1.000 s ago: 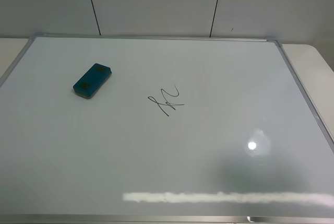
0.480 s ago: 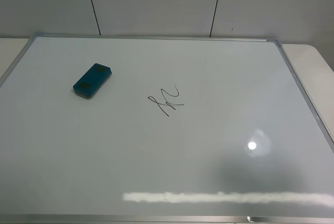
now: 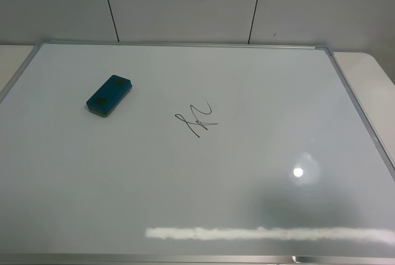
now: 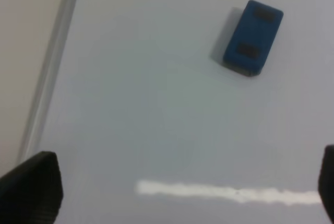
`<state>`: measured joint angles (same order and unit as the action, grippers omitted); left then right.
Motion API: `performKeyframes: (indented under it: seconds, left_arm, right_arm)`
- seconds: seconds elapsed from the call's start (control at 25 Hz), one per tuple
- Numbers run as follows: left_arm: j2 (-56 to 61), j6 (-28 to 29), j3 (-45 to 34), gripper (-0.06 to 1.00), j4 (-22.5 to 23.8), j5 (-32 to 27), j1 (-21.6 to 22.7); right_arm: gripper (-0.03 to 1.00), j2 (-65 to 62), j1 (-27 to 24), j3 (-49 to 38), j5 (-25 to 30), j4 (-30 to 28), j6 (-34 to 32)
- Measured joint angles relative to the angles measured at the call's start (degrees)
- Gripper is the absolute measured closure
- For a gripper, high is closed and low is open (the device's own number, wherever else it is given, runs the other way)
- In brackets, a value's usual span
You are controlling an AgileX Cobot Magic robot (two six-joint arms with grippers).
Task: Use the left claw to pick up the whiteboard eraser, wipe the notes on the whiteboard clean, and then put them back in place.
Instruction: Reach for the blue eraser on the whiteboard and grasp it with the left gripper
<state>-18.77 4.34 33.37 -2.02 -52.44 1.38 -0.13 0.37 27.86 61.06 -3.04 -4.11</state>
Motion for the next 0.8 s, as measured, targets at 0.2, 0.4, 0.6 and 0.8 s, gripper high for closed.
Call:
performKeyframes:
  seconds: [0.2, 0.4, 0.6, 0.8]
  left_arm:
    - [-11.23, -2.84, 2.77, -0.05, 0.01, 2.71, 0.00]
    - [-23.10, -6.32, 5.49, -0.05, 0.01, 3.29, 0.00]
    - [-33.05, -10.32, 7.68, -0.05, -0.93, 3.52, 0.00]
    - [-41.13, -12.66, 9.80, -0.05, -1.78, 3.78, -1.98]
  right_arm:
    - [-0.02, 0.00, 0.00, 0.00, 0.00, 0.00, 0.00]
    - [-0.02, 0.00, 0.00, 0.00, 0.00, 0.00, 0.00]
    - [-0.02, 0.00, 0.00, 0.00, 0.00, 0.00, 0.00]
    - [-0.02, 0.00, 0.00, 0.00, 0.00, 0.00, 0.00]
